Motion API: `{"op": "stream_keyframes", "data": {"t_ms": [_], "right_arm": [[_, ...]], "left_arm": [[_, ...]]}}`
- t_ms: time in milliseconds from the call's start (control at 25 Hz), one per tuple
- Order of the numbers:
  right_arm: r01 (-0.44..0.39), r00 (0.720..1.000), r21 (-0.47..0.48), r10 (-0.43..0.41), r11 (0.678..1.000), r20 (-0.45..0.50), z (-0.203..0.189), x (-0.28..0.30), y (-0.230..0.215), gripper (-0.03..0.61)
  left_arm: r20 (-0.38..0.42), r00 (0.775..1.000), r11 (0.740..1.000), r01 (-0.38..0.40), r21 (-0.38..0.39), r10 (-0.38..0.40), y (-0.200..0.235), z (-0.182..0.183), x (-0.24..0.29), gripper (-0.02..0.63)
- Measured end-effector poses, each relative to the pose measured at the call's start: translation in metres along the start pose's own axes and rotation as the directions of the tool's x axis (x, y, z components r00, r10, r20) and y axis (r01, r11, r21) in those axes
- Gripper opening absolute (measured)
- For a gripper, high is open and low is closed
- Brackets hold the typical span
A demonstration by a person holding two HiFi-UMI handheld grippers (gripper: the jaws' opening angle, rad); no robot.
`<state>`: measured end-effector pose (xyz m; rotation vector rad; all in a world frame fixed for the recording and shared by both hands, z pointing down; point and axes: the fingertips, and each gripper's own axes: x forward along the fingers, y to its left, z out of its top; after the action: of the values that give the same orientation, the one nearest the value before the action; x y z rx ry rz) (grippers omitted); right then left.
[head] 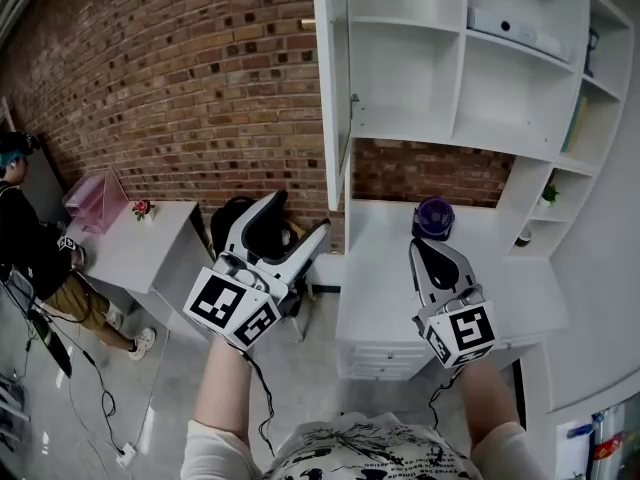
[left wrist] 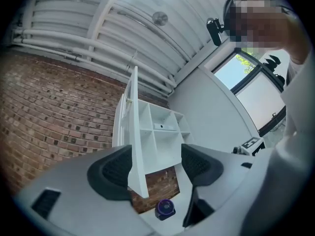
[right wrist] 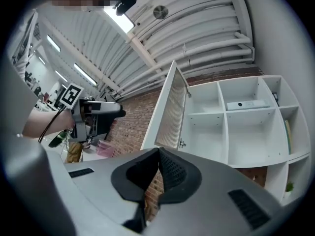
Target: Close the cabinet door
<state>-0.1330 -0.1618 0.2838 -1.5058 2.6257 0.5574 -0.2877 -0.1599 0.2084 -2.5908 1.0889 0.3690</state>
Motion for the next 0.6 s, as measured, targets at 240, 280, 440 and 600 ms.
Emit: {"op": "stream_keyframes", "data": {"t_ms": [240, 280, 440, 600], "right_arm": [[0.024, 1.000, 0.009, -0.024, 1.000, -0.019, 0.007, 0.044, -0.011, 0.015], [0.023, 1.000, 0.008, -0.023, 1.000, -0.019, 0.009, 0.050, -0.013, 0.015], [0.015, 1.000, -0.010, -0.015, 1.000, 0.000, 0.019, 0.069, -0.017, 0.015], [0.024, 1.000, -0.038, -0.023, 0.999, 0.015, 0.033, 0.090, -0.029, 0.015]], "left_arm": [[0.048, 0.997, 0.998, 0.056, 0.041, -0.058, 0.050, 0.036, 0.040, 0.319], [0.066, 0.996, 0.997, 0.063, 0.039, -0.065, 0.058, 0.044, 0.046, 0.319], [0.133, 0.985, 0.994, 0.106, 0.021, -0.108, 0.082, 0.075, 0.072, 0.319], [0.154, 0.975, 0.986, 0.165, -0.003, -0.163, 0.100, 0.098, 0.105, 0.319]]}}
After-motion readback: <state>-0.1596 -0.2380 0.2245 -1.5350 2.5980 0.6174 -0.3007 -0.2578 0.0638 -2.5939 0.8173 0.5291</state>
